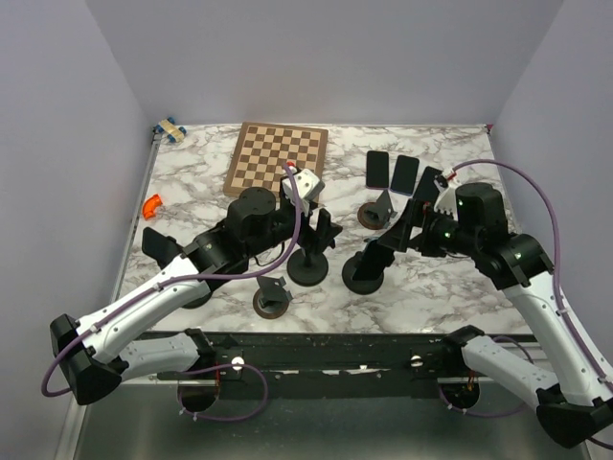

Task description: Remove the phone from the phone stand

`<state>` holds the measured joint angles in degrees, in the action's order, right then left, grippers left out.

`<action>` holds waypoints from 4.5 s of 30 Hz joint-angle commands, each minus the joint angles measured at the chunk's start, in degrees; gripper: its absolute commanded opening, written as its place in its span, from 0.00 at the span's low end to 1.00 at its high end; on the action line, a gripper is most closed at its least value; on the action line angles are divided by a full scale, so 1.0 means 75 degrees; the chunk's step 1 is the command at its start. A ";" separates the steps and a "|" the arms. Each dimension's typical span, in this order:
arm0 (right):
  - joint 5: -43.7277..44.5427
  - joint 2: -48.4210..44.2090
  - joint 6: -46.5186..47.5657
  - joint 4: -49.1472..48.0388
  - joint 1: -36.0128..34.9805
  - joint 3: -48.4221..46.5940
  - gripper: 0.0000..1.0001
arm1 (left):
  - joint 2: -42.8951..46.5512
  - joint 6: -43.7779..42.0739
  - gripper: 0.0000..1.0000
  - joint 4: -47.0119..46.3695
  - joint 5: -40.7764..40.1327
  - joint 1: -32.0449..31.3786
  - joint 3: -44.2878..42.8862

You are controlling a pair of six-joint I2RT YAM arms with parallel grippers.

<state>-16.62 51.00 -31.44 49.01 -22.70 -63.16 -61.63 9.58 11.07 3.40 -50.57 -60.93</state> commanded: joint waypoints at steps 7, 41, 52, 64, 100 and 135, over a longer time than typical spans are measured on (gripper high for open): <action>0.2039 0.0453 -0.0747 0.0214 -0.1752 -0.0158 1.00 | -0.0162 -0.0059 0.86 -0.0134 0.0134 0.0027 0.0002; 0.5986 0.1442 -0.2947 0.0777 -0.4312 -0.0600 0.84 | -0.0339 0.0034 0.86 -0.0028 0.0413 0.0027 -0.0080; 0.6068 0.1435 -0.2869 0.0682 -0.4327 -0.0548 0.81 | -0.0373 0.0058 0.85 -0.0023 0.0539 0.0027 -0.0070; 0.5942 0.1004 -0.1943 -0.0226 -0.4326 0.0104 0.09 | -0.0450 0.0264 0.60 -0.0482 0.1379 0.0027 0.0201; 0.5761 0.0448 -0.1646 -0.0570 -0.4324 0.0241 0.01 | -0.1211 0.0662 0.80 -0.2405 0.0694 -0.1359 0.1496; 0.6573 0.0219 -0.0720 -0.1045 -0.4312 0.0851 0.01 | -0.1852 0.0620 0.00 -0.2218 0.1323 -0.1121 0.1283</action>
<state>28.34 54.89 -41.17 45.56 -54.78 -58.67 -76.25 13.91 -4.60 12.53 -58.94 -51.75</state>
